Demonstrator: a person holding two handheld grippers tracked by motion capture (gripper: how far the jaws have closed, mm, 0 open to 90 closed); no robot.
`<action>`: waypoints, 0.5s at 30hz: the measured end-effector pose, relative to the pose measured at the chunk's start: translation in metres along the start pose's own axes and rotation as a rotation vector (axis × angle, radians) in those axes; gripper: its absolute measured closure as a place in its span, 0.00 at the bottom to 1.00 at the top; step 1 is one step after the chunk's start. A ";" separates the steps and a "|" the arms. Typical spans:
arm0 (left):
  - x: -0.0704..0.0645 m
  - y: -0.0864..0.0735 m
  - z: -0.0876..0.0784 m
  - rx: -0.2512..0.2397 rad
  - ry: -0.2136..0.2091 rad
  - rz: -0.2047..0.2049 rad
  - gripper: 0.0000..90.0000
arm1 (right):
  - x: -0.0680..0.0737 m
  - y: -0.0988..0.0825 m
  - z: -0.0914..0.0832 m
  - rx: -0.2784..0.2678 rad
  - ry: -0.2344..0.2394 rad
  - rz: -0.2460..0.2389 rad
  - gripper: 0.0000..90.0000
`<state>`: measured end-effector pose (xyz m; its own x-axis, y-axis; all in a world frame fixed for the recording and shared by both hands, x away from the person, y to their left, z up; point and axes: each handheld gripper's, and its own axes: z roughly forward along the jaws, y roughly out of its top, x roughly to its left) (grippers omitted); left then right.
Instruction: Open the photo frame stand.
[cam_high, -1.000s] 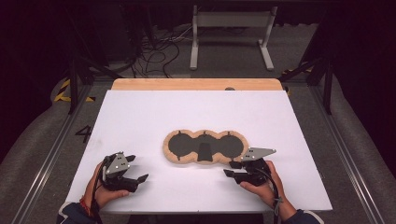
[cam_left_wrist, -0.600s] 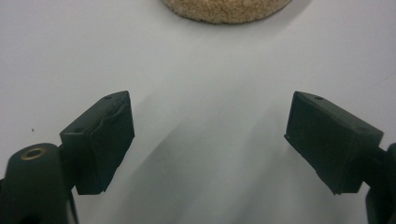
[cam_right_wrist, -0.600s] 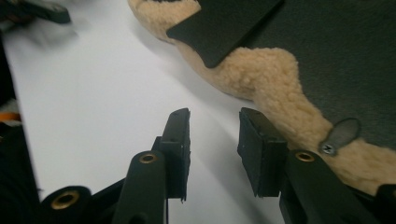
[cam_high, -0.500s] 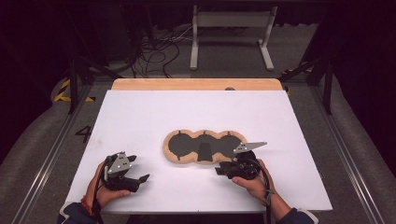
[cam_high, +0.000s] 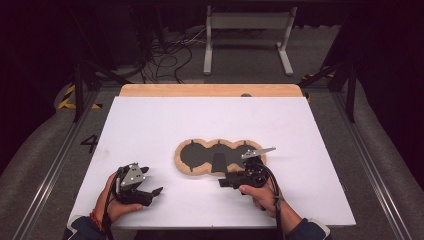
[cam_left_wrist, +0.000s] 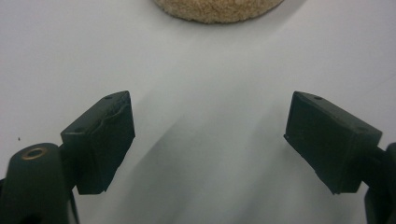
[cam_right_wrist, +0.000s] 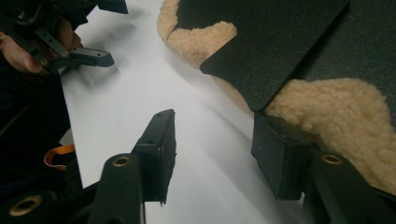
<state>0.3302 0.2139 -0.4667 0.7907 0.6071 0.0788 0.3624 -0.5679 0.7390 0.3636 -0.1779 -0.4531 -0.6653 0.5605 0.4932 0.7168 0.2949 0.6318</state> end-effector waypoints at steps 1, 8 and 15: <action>0.000 0.000 0.000 0.002 0.003 0.004 0.18 | 0.000 0.000 -0.001 -0.008 0.010 0.009 0.53; 0.008 0.012 0.010 -0.003 0.000 -0.019 0.18 | -0.001 0.002 -0.004 -0.037 0.030 0.057 0.47; 0.016 0.024 0.019 0.010 0.000 -0.047 0.19 | -0.004 0.008 -0.013 -0.112 0.052 0.151 0.42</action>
<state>0.3607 0.1995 -0.4601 0.7723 0.6337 0.0442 0.4043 -0.5441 0.7352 0.3696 -0.1877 -0.4421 -0.5637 0.5503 0.6160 0.7836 0.1206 0.6094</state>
